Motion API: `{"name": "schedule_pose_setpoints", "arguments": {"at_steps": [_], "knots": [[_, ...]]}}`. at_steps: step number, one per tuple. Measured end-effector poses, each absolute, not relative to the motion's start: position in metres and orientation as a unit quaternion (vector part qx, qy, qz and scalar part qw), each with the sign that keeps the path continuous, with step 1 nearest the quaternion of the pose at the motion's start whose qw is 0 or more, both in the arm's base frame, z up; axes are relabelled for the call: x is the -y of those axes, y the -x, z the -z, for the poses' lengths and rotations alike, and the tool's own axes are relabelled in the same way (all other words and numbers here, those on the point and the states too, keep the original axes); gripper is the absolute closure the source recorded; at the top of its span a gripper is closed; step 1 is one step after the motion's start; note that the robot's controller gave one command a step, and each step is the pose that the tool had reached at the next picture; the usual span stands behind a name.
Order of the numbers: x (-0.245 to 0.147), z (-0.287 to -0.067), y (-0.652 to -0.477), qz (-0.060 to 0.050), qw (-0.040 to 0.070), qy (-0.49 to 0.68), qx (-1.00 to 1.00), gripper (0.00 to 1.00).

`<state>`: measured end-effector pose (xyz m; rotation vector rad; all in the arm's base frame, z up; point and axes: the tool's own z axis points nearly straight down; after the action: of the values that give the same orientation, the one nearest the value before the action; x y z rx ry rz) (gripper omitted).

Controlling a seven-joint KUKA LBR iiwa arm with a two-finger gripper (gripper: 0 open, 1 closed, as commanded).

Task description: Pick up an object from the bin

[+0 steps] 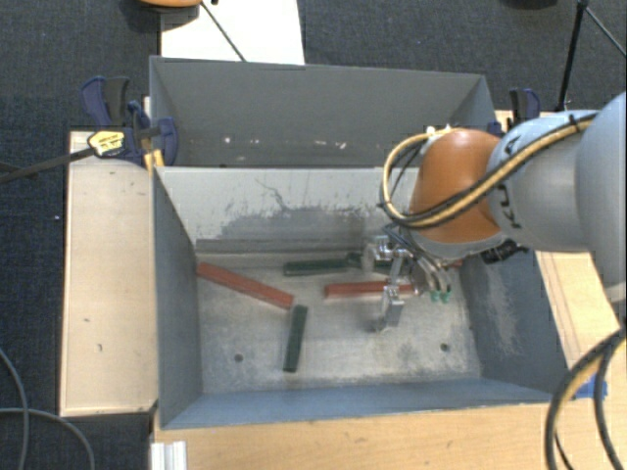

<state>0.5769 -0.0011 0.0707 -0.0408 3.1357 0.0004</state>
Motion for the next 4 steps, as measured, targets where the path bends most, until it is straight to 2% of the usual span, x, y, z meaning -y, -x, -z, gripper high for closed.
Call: {"name": "schedule_pose_setpoints", "arguments": {"at_steps": [1,2,3,4], "knots": [[0.0011,-0.0719,-0.5776,0.000,0.004,0.014,-1.000,1.00],[0.0010,-0.0707,-0.5769,0.000,0.003,0.014,-1.000,0.00],[0.0010,-0.0710,-0.5771,0.000,0.003,0.015,-1.000,1.00],[0.0010,-0.0710,-0.5771,0.000,0.003,0.015,-1.000,1.00]]}}
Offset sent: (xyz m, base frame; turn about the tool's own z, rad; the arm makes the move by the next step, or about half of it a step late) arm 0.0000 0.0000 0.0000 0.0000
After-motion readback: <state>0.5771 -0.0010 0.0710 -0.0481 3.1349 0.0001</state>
